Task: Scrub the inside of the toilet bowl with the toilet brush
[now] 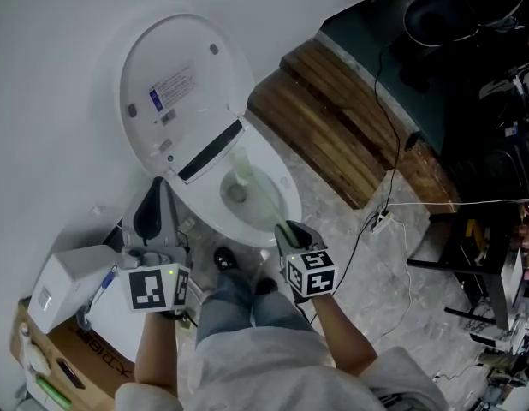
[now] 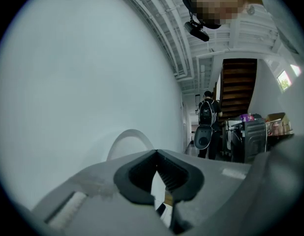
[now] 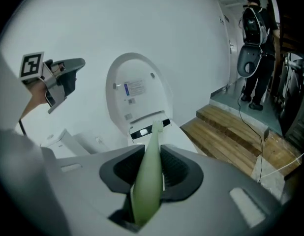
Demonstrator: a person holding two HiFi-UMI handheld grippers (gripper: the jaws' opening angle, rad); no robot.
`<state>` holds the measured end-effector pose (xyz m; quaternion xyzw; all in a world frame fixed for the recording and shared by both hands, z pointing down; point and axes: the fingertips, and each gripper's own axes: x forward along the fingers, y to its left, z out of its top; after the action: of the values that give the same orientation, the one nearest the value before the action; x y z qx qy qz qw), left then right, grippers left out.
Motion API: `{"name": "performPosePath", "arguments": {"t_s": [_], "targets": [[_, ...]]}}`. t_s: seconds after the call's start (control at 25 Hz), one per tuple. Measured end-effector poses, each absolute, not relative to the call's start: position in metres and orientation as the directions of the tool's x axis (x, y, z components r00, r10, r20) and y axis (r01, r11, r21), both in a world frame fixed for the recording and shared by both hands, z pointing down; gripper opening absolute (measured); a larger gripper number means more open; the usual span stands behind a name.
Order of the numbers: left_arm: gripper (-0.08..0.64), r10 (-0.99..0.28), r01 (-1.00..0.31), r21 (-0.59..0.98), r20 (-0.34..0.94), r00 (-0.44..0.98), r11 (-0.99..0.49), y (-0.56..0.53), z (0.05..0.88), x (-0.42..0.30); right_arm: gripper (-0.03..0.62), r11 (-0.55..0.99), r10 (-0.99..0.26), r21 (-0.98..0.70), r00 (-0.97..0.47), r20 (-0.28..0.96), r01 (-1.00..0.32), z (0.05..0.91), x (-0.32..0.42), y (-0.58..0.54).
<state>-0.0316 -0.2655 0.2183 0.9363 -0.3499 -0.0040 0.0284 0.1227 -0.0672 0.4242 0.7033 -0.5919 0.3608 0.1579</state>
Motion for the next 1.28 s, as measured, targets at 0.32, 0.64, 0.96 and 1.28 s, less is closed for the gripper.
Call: {"name": "performPosePath", "arguments": {"t_s": [0.32, 0.64, 0.96, 1.28], "targets": [[0.005, -0.636, -0.638, 0.054, 0.051, 0.770, -0.768, -0.282, 0.252, -0.021, 0.101, -0.279, -0.638, -0.213, 0.015, 0.770, -0.936, 0.480, 0.124, -0.066], [0.005, -0.646, -0.647, -0.002, 0.068, 0.760, -0.762, -0.274, 0.282, -0.001, 0.101, -0.266, -0.574, -0.238, -0.045, 0.818, -0.934, 0.533, 0.136, -0.061], [0.005, -0.693, -0.696, 0.015, 0.085, 0.716, -0.718, -0.253, 0.312, 0.014, 0.101, -0.155, -0.539, -0.250, -0.130, 0.832, -0.956, 0.575, 0.152, -0.066], [0.005, -0.763, -0.767, 0.039, 0.088, 0.641, -0.640, -0.229, 0.345, 0.015, 0.101, -0.029, -0.500, -0.242, -0.195, 0.843, -0.970, 0.602, 0.170, -0.079]]}}
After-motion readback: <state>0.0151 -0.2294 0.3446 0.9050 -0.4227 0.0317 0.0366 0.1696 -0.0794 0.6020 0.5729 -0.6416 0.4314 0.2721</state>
